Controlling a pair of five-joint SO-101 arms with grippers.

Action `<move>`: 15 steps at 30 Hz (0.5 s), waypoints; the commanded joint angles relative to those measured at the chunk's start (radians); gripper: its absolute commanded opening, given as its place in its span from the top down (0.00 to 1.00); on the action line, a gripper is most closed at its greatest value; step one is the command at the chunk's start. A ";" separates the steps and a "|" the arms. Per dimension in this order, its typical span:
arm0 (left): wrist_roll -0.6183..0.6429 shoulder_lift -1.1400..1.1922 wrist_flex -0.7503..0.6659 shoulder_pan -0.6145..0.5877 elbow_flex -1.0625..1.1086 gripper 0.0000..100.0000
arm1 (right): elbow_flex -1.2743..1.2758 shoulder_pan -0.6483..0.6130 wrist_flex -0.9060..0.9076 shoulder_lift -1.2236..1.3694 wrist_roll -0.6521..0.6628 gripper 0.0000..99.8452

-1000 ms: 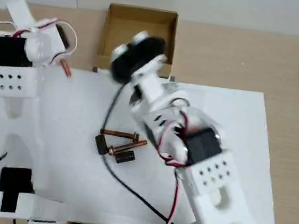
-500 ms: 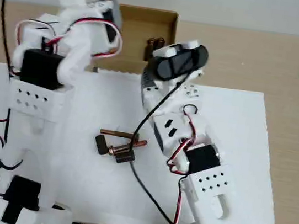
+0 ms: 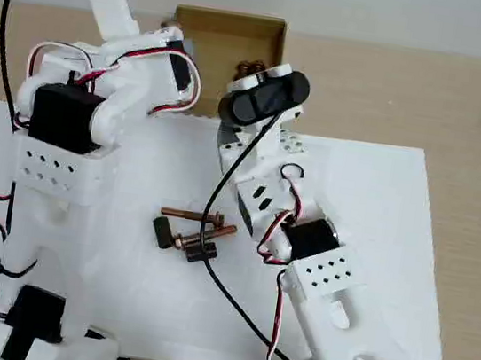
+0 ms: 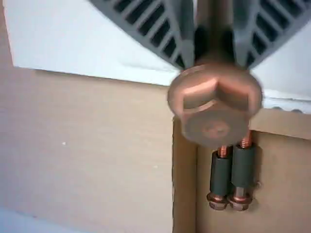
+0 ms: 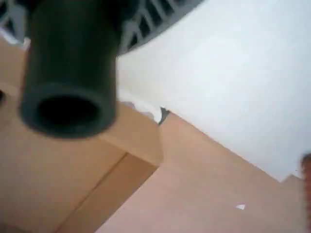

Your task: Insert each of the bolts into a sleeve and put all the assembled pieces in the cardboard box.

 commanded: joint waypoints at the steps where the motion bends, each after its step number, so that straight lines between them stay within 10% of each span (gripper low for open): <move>1: 0.009 -0.044 -0.002 0.032 -0.038 0.99 | -0.011 -0.051 -0.004 -0.012 0.014 1.00; 15: 0.017 -0.046 -0.109 0.063 0.091 0.99 | -0.012 -0.107 0.012 -0.013 0.015 1.00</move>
